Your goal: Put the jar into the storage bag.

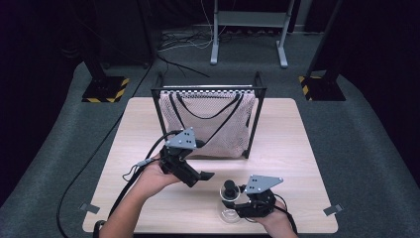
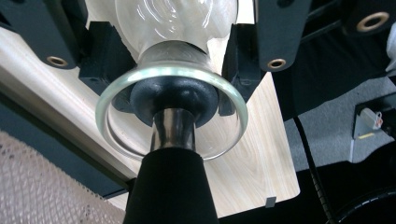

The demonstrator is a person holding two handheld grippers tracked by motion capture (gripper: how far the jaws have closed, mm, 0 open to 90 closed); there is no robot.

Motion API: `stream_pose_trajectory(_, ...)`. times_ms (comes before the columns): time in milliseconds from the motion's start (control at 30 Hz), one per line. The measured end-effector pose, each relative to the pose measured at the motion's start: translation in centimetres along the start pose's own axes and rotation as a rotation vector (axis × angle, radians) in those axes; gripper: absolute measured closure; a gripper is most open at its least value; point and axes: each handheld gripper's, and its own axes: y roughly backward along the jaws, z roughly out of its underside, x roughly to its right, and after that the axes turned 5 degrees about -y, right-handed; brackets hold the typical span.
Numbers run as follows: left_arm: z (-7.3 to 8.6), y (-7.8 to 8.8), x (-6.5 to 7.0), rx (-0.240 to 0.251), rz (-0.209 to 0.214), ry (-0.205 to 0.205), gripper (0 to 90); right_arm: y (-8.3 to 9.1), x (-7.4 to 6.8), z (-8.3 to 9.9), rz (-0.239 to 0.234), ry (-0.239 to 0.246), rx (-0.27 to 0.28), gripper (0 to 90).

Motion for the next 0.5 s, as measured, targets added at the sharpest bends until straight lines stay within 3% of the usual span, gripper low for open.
stream_pose_trajectory(100, 0.0, 0.0, 0.0, -0.002, -0.003, -0.004, 0.8, 0.2, -0.1, -0.6, 0.002, 0.011, -0.007, 46.2)
stream_pose_trajectory(300, 0.2, 0.0, -0.1, 0.008, 0.000, 0.001, 0.8, 0.7, 0.5, -1.7, -0.033, -0.031, 0.015, 46.1)
stream_pose_trajectory(500, 0.2, 0.0, -0.2, 0.006, 0.003, -0.002, 0.8, 1.0, 0.9, -3.0, -0.024, -0.039, 0.017, 46.1)
